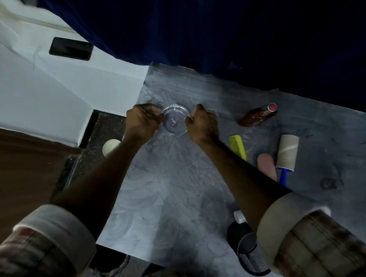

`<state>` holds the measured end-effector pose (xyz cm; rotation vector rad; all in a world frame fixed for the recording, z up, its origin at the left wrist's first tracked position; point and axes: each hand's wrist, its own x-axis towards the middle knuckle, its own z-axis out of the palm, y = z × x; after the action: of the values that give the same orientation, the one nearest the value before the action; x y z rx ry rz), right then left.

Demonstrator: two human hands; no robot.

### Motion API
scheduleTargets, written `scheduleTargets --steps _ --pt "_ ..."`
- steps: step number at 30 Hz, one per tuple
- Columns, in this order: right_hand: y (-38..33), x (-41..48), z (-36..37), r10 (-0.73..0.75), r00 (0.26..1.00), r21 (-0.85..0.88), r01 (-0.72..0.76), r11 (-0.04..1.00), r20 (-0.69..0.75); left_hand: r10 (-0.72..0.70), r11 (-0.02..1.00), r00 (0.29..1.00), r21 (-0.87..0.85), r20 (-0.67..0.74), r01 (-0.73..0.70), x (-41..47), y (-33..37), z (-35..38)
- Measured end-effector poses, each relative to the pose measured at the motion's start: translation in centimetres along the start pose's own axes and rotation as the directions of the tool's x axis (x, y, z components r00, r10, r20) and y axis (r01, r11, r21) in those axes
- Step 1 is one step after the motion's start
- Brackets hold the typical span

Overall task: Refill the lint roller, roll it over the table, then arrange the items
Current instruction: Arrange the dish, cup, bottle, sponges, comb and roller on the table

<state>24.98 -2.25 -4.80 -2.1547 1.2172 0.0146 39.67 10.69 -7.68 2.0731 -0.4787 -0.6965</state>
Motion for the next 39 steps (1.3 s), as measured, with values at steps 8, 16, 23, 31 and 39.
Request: scheduleTargets --steps 8,16,23,31,39 --pt "-0.1 1.3 0.2 -0.018 0.999 -0.036 0.017 0.999 -0.033 0.002 0.999 1.000 -0.036 -0.031 -0.003 1.4 -1.2 0.9" --pt "0.3 1.5 0.7 -0.011 1.000 -0.025 0.011 1.000 -0.010 0.018 1.000 0.999 -0.013 -0.029 -0.019 1.7 -1.7 1.3" --pt "0.3 2.1 0.7 -0.013 1.000 -0.032 0.013 0.999 -0.002 0.000 1.000 0.998 0.000 -0.066 0.000 1.6 -1.3 1.4" --pt "0.6 1.7 -0.4 0.009 0.999 0.018 -0.010 1.000 0.034 -0.040 0.998 0.998 -0.052 -0.048 0.038 0.6 -0.5 1.3" --pt "6.4 -7.0 -8.6 -0.119 0.993 0.115 0.118 0.986 0.003 0.149 0.988 0.986 -0.039 -0.071 -0.152 -9.0 0.3 2.5"
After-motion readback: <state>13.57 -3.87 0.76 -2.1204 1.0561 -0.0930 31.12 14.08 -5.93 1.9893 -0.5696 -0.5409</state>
